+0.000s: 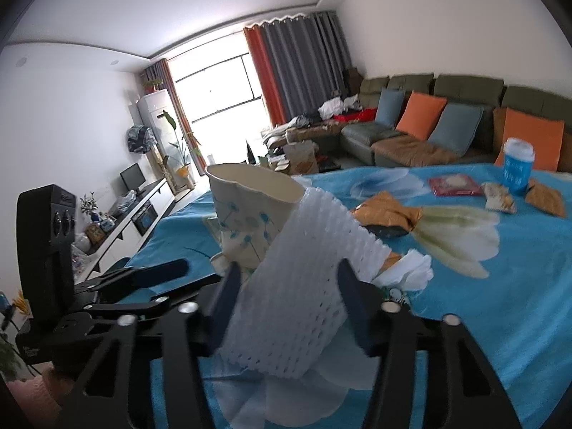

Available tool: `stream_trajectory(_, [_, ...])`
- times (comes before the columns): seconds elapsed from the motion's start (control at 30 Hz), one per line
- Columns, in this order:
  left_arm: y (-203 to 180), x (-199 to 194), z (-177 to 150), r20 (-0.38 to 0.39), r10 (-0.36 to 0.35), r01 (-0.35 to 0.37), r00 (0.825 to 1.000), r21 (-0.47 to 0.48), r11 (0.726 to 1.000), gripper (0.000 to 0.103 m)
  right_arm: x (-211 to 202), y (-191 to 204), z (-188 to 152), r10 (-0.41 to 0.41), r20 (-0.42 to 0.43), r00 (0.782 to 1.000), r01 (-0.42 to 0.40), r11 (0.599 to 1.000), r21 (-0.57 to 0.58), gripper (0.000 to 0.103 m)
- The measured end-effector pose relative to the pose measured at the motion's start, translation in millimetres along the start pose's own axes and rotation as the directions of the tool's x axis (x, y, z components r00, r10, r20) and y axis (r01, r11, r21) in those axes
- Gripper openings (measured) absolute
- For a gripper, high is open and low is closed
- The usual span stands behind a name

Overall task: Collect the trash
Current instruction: 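Grasp the white paper cup with the left tool while the right tool grasps the white foam net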

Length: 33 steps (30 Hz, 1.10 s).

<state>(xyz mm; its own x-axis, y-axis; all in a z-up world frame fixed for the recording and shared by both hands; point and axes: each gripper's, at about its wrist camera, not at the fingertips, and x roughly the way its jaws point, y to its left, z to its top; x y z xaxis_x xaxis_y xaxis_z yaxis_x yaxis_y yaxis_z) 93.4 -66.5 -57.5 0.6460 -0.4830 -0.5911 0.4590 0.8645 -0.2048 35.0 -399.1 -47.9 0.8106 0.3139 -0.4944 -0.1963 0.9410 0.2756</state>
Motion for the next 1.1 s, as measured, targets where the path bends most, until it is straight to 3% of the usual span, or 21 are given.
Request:
stream_trajectory(0.13, [1.2, 7.7, 1.9, -0.032, -0.098, 0.098, 0.995, -0.022, 0.995, 0.048, 2.0, -6.7, -1.6, 0.036, -0.022, 0.999, -0.035, 0.999, 0.03, 0.029])
stream_trajectory(0.2, [3.8, 13.7, 2.8, -0.041, -0.127, 0.125, 0.991, -0.038, 0.991, 0.045, 2.1, -11.7, -2.3, 0.06, -0.03, 0.998, -0.058, 0.997, 0.054, 0.02])
stream_trajectory(0.27, [7.7, 16.7, 2.1, -0.046, -0.152, 0.149, 0.987, -0.06, 0.987, 0.034, -0.6, -14.4, -3.2, 0.072, -0.03, 0.997, -0.07, 0.995, 0.07, 0.012])
stream_trajectory(0.43, [18.1, 18.3, -1.7, -0.07, -0.233, 0.222, 0.97, -0.137, 0.965, 0.025, -8.3, -19.8, -2.3, 0.086, -0.017, 0.996, -0.084, 0.993, 0.087, 0.011])
stream_trajectory(0.5, [21.8, 20.6, -3.4, -0.083, -0.257, 0.241, 0.963, -0.166, 0.956, 0.033, -11.5, -17.3, -2.5, 0.088, -0.009, 0.996, -0.087, 0.993, 0.083, 0.011])
stream_trajectory(0.53, [22.9, 22.3, -4.4, -0.09, -0.269, 0.25, 0.959, -0.175, 0.952, 0.049, -12.2, -18.2, -1.8, 0.088, -0.009, 0.996, -0.087, 0.993, 0.082, 0.011])
stream_trajectory(0.6, [27.1, 27.0, -7.4, -0.093, -0.278, 0.255, 0.956, -0.2, 0.946, 0.054, -13.1, -19.0, -1.7, 0.087, -0.007, 0.996, -0.087, 0.993, 0.082, 0.011])
stream_trajectory(0.8, [32.0, 31.5, -13.4, -0.066, -0.354, 0.328, 0.933, -0.25, 0.911, 0.029, -14.8, -19.7, -1.3, 0.082, -0.004, 0.997, -0.081, 0.994, 0.074, 0.011])
stream_trajectory(0.83, [32.1, 29.9, -14.2, -0.061, -0.355, 0.331, 0.933, -0.248, 0.911, 0.023, -14.7, -20.3, -0.9, 0.081, -0.004, 0.997, -0.08, 0.994, 0.074, 0.011])
stream_trajectory(0.87, [32.0, 27.9, -15.7, -0.059, -0.359, 0.335, 0.931, -0.246, 0.909, 0.007, -14.4, -20.3, -0.8, 0.079, -0.004, 0.997, -0.079, 0.994, 0.072, 0.011])
stream_trajectory(0.9, [31.2, 27.8, -14.9, -0.064, -0.364, 0.339, 0.929, -0.245, 0.908, 0.0, -14.7, -20.7, -0.6, 0.078, -0.004, 0.997, -0.078, 0.995, 0.07, 0.011])
stream_trajectory(1.1, [31.4, 23.9, -24.6, -0.056, -0.372, 0.35, 0.927, -0.236, 0.907, 0.001, -17.4, -21.4, -0.3, 0.075, 0.004, 0.997, -0.075, 0.995, 0.065, 0.011])
